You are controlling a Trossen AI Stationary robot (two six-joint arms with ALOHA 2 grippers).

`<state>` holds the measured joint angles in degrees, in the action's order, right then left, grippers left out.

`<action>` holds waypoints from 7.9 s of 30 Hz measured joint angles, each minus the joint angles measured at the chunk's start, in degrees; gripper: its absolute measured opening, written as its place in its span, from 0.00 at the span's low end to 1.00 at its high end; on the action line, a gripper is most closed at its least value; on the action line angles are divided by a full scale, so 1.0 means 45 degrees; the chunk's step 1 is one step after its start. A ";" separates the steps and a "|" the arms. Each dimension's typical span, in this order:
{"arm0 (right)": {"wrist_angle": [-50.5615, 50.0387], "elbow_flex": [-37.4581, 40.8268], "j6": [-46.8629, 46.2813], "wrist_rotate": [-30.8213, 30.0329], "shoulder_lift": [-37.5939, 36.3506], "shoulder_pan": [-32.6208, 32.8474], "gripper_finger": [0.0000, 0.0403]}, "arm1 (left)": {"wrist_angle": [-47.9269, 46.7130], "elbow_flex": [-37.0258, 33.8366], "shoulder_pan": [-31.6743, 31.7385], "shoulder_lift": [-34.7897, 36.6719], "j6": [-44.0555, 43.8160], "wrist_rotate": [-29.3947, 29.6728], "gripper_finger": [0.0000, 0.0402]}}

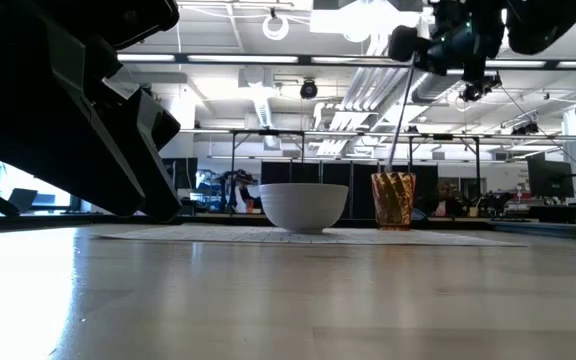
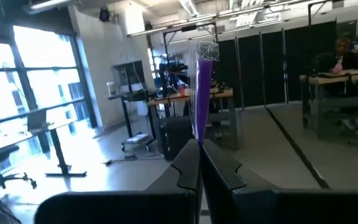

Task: Pick & Place Utensil
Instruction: Put the purple drinking straw into the brown glass, then put the green spoon into the white bowl

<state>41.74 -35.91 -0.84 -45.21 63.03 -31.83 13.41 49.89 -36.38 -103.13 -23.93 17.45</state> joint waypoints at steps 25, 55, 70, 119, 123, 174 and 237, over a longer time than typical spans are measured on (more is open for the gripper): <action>-0.0756 0.1039 0.1966 0.5570 0.1671 -0.1713 0.26 | 0.0009 0.0000 0.0000 0.0000 -0.0302 -0.0004 0.34; -0.7601 -0.0052 -0.1406 0.5605 -0.1644 0.8139 0.56 | -0.0146 0.0110 0.0089 0.0062 -0.3270 0.0312 0.34; -0.1769 0.3386 -0.1493 0.4404 -0.1182 1.2460 0.56 | -0.6686 0.1578 -0.0033 0.2563 -0.7531 -0.2785 0.34; -0.1691 0.3602 -0.1861 0.3457 -0.1080 1.2574 0.56 | -1.6563 -0.1885 -0.4911 0.2613 -2.7288 -0.0736 0.34; -0.1696 0.3602 -0.1861 0.3457 -0.1080 1.2574 0.56 | -1.6419 -0.2078 -0.4915 0.2632 -2.7411 -0.0914 0.34; -0.1889 0.3592 -0.2085 0.3658 -0.1080 1.2574 0.56 | -1.5658 0.1481 -0.0470 0.2599 -1.6552 0.2859 0.01; 0.0153 0.3578 -0.3168 0.4266 0.3005 1.2512 0.56 | -1.1973 1.0817 1.2507 -0.3319 0.1601 -0.2753 0.01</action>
<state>42.43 -19.81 -15.09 -26.01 76.55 24.47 -40.47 98.56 19.90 -118.07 -16.73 5.06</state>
